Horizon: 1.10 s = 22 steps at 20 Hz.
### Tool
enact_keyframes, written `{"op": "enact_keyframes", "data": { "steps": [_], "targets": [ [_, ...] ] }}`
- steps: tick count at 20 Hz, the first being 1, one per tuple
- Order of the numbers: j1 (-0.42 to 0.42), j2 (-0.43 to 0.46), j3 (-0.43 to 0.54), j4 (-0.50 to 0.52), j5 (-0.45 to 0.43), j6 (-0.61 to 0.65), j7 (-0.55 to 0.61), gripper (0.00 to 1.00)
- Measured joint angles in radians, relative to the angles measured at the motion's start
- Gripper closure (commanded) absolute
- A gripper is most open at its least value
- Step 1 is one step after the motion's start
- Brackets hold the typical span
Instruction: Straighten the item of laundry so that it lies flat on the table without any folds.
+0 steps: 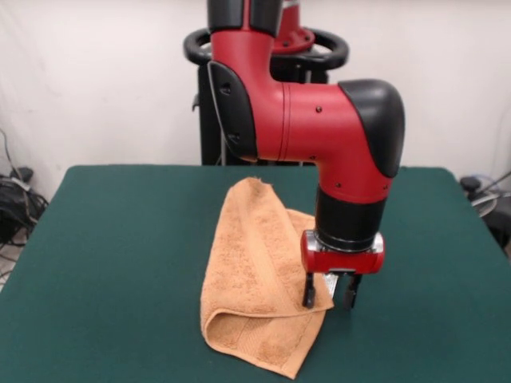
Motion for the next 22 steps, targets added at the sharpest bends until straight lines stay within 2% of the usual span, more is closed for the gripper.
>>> {"op": "enact_keyframes", "data": {
  "steps": [22],
  "targets": [
    [-0.026,-0.01,0.0,0.002,0.0,0.0,0.0,0.0]
  ]
}}
